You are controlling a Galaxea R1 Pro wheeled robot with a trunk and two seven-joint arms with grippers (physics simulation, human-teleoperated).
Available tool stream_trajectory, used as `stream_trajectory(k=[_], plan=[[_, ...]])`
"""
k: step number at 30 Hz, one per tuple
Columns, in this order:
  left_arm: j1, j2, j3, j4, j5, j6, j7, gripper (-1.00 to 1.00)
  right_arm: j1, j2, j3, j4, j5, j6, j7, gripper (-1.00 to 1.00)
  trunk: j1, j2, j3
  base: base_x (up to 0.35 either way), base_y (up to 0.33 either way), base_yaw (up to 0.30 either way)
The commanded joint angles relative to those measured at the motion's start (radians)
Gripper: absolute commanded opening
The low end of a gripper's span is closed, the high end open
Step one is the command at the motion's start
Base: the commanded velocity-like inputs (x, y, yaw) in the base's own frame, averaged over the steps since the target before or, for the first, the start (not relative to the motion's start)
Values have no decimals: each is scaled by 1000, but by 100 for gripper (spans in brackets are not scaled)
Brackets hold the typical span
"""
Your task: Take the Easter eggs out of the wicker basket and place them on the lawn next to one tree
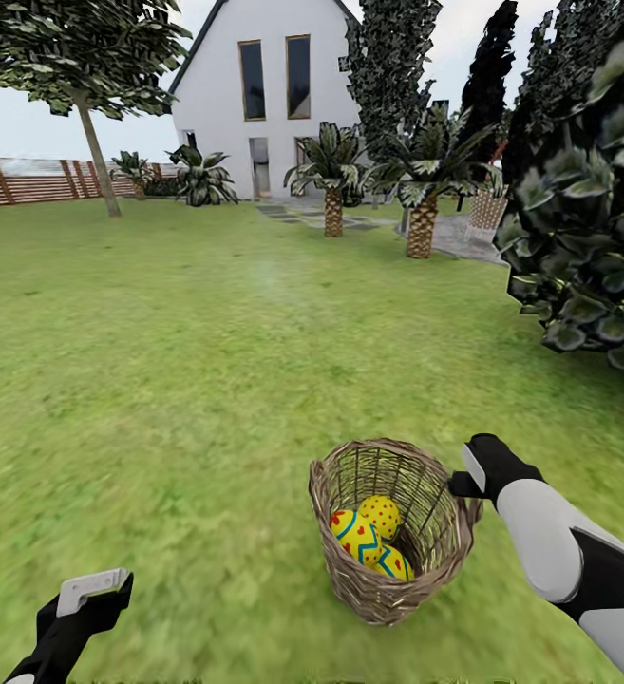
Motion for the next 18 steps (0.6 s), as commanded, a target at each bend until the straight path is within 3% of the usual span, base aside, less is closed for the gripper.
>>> stream_trajectory(k=[1,8,9,18], plan=[[0,0,0,-2,5,6,0,100,-1,1,-6,0,2,2,-3,100,0,-1,-5,0,0,0],[0,0,0,0,5,6,1,100,-1,4,-5,6,2,2,-3,100,1,-1,-9,0,0,0],[0,0,0,0,5,6,1,100,-1,4,-4,7,2,2,-3,-100,1,-1,-9,0,0,0],[0,1,0,0,1,7,-4,100,-1,3,9,13,2,1,-3,-100,0,0,-1,0,0,0]])
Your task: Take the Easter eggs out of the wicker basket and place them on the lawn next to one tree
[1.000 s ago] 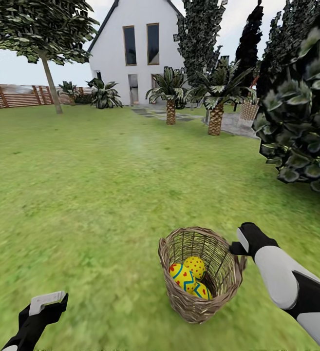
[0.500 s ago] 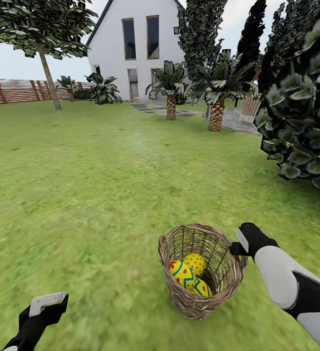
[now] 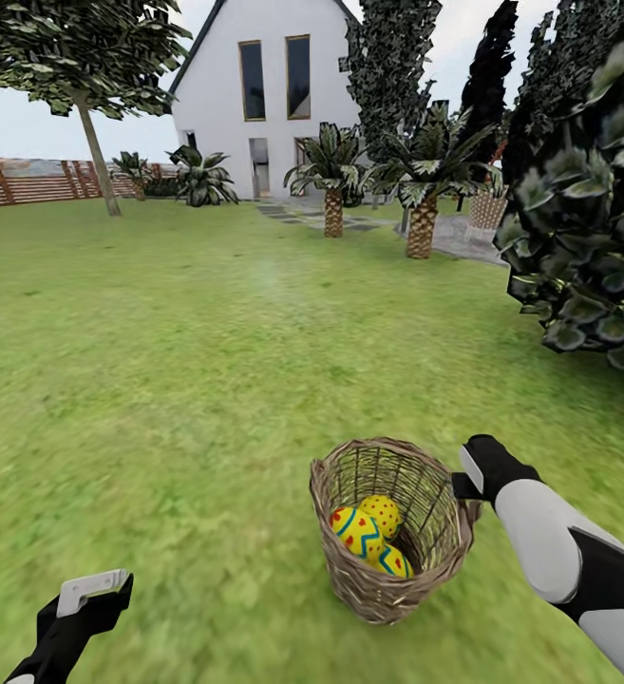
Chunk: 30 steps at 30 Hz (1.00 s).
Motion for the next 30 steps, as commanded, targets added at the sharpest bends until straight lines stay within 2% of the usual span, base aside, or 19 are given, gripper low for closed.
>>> stream_trajectory(k=[1,20,28,30], plan=[[0,0,0,-2,4,6,-1,100,0,1,-2,0,1,2,-2,-100,0,0,3,0,0,0],[0,2,0,5,3,6,4,100,0,6,2,1,-2,-11,11,-100,-9,4,77,0,0,0],[-1,2,0,37,2,6,7,100,0,11,-1,0,-5,-8,16,-100,-13,6,108,0,0,0],[-1,2,0,41,2,6,8,100,0,10,-1,0,-6,-5,67,-100,-13,7,115,0,0,0]])
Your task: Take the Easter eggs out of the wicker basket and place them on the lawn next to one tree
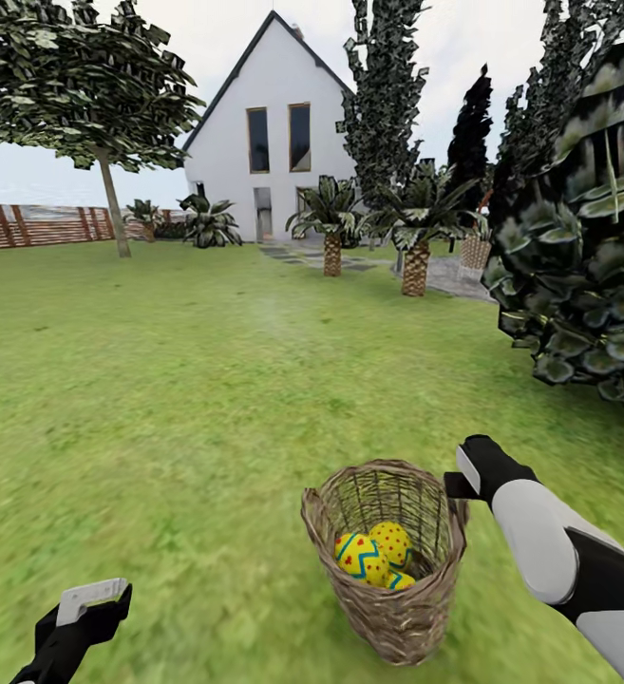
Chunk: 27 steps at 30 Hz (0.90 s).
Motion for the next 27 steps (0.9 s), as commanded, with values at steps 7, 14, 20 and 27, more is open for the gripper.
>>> stream_trajectory(k=[7,14,20,27], plan=[[-3,8,0,160,9,7,-1,100,0,6,-19,-5,-15,-5,58,-100,-20,35,23,0,0,0],[0,49,5,163,10,21,-3,100,8,5,-26,-8,-15,-6,62,-100,-47,84,45,0,0,0],[2,139,178,1,19,134,-52,100,10,12,-16,-10,-14,-6,153,-100,-70,126,63,0,0,0],[0,227,237,-190,24,387,-82,100,10,29,-15,-11,-13,-8,159,-100,-97,175,85,0,0,0]])
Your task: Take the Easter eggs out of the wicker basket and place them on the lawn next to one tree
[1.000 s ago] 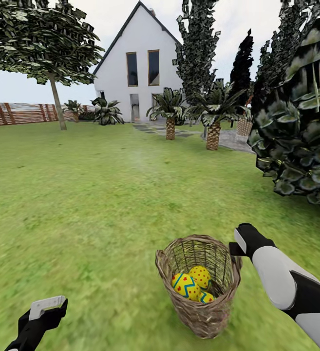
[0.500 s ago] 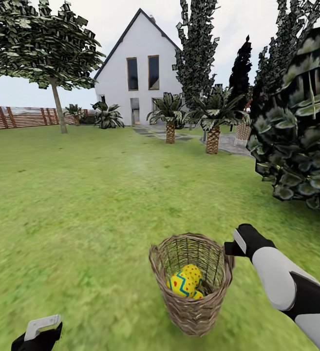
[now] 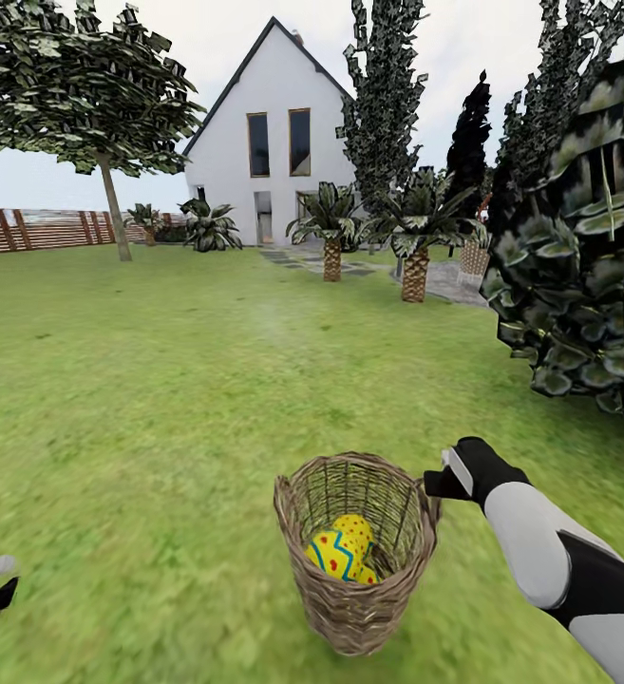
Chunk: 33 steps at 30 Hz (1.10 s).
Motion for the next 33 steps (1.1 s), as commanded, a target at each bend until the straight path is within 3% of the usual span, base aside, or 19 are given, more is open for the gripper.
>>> stream_trajectory(k=[1,10,19,24,33], plan=[[0,2,2,-3,6,13,-2,100,-1,1,-5,-1,15,3,3,-100,-4,7,2,0,0,0],[-1,5,3,-3,-3,30,-3,100,-1,10,-4,-5,14,3,3,-100,-39,70,31,0,0,0],[-2,5,3,-1,-3,30,-2,100,-1,47,-5,-10,13,3,1,-100,-73,133,59,0,0,185],[-2,5,3,-1,-4,30,-2,100,-1,49,-5,-9,12,3,3,-100,-92,168,74,0,0,257],[-2,5,3,1,-6,28,-1,100,-1,50,-5,-8,12,3,3,-100,-127,231,102,0,0,19]])
